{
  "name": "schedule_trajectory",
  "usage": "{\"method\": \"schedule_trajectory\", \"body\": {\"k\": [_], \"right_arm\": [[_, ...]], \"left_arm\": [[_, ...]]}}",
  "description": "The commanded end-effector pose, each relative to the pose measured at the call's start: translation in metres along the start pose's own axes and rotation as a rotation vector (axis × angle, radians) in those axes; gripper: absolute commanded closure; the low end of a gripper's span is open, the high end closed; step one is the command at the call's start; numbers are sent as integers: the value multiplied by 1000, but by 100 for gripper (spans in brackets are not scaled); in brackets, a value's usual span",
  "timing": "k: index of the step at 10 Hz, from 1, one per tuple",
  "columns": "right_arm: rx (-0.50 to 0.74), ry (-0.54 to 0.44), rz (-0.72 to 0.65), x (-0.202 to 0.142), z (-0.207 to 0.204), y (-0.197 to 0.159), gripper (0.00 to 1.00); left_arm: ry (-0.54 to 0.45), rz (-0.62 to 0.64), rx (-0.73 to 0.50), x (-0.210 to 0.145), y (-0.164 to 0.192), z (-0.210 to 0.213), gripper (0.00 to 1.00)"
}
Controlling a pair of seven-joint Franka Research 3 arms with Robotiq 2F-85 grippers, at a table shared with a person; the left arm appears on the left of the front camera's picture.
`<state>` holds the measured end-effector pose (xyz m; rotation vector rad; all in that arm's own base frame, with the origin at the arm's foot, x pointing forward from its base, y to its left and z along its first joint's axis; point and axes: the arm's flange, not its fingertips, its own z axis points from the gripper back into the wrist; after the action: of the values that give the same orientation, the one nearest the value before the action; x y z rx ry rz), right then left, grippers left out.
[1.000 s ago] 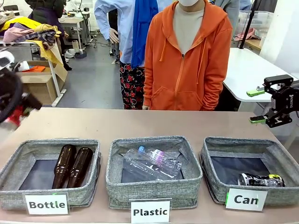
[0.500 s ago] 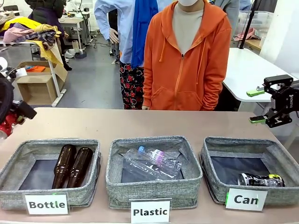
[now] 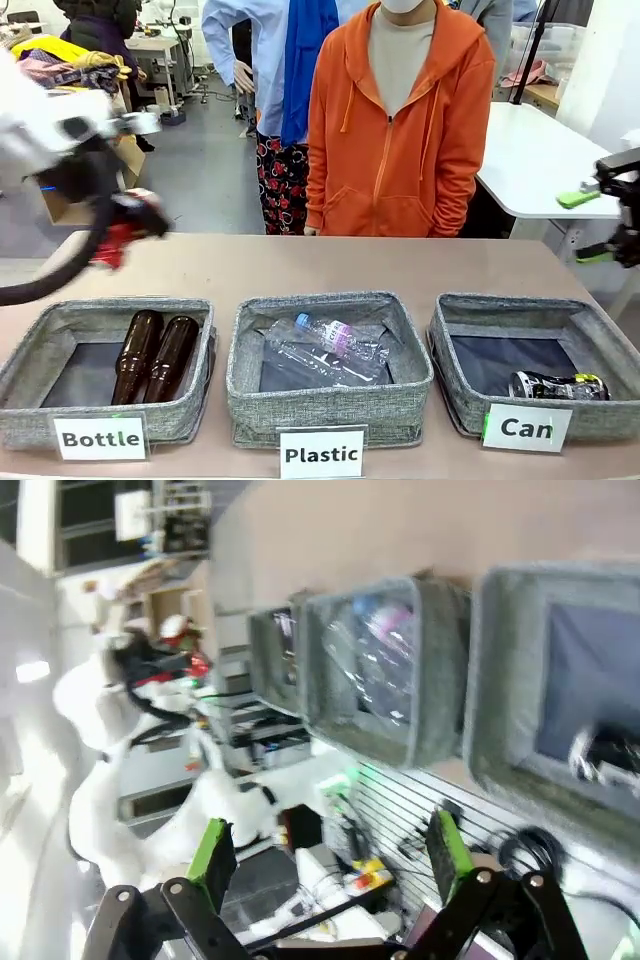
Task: Sort the can waste into the basket.
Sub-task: Pick up the can waste from the table and place it in the right Fabric basket.
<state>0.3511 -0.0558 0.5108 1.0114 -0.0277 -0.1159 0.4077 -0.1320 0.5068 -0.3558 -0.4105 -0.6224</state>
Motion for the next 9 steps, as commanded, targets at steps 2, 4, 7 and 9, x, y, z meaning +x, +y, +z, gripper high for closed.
{"method": "schedule_trajectory", "body": {"k": [2, 4, 7, 9], "right_arm": [[-143, -66, -25, -56, 68, -15, 0], [-173, -167, 3, -82, 107, -35, 0], [-152, -364, -13, -112, 158, -76, 0], [-30, -468, -13, -131, 179, -101, 0]], "left_arm": [[-85, -399, -73, 112, -119, -62, 100], [-92, -686, -199, 179, -201, -118, 100], [-143, -854, -241, 223, -315, -226, 100], [-141, -946, -254, 227, -375, -266, 100]]}}
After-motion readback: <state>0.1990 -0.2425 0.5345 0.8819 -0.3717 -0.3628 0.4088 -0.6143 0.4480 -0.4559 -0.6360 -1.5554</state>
